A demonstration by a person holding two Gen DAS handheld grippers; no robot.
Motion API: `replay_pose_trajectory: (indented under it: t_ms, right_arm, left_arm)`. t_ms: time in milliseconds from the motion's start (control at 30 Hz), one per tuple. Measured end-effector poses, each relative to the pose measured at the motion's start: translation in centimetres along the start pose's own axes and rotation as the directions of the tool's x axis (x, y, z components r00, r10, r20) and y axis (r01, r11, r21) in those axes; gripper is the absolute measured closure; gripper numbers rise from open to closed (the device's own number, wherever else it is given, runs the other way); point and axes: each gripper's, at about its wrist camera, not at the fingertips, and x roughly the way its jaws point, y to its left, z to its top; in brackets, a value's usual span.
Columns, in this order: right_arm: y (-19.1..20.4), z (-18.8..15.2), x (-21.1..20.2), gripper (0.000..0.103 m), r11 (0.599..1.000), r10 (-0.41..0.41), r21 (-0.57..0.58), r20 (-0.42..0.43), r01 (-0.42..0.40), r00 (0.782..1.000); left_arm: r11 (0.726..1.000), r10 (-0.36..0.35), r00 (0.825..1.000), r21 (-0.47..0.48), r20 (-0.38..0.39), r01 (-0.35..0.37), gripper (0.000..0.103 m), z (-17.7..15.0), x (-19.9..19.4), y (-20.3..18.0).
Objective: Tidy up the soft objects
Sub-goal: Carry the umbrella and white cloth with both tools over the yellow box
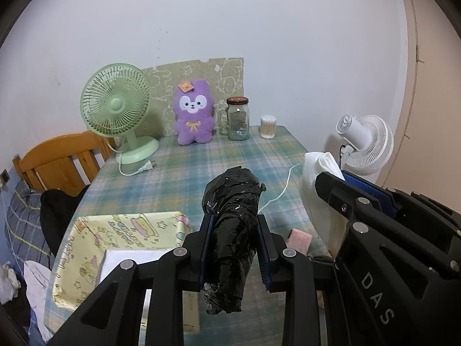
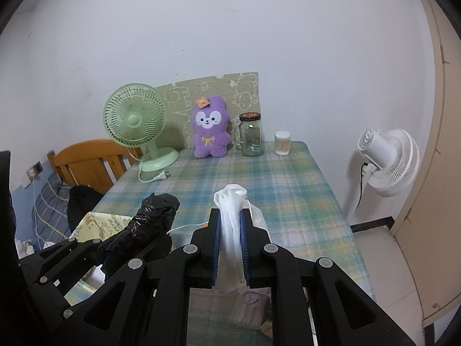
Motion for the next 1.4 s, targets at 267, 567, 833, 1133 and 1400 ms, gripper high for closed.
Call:
replay_pose_trajectory:
  t_ms: [267, 567, 833, 1133, 1400]
  right_arm:
    - [2.8, 0.6, 0.3, 0.087, 0.999, 0.03, -0.031, -0.003, -0.03, 1.0]
    - [5.9, 0.9, 1.3, 0.087, 0.995, 0.079, -0.06, -0.024, -0.08, 0.997]
    - [8.9, 0.8, 2.2, 0.087, 0.987, 0.133, -0.091, -0.046, -0.136, 0.99]
    - [11.9, 0.2, 3.6, 0.087, 0.977, 0.155, -0.133, -0.077, -0.165, 0.985]
    - [14.4, 0.0, 5.6, 0.087, 0.966, 0.184, -0.159, -0.115, -0.201, 0.976]
  left_arm:
    - [1.0, 0.01, 1.0, -0.003, 0.026, -0.01, 0.076, 0.1, -0.9, 2.6]
    - [1.0, 0.025, 0.999, -0.015, 0.032, -0.024, 0.076, 0.0, -1.2, 5.4]
    - [0.999, 0.032, 0.999, -0.039, 0.018, -0.031, 0.076, -0.5, -1.3, 8.3]
    - [0.996, 0.057, 0.998, -0.074, -0.002, -0.057, 0.076, -1.6, -0.7, 11.1]
    - [0.99, 0.091, 0.996, -0.106, -0.023, -0.093, 0.075, -2.3, 0.1, 13.8]
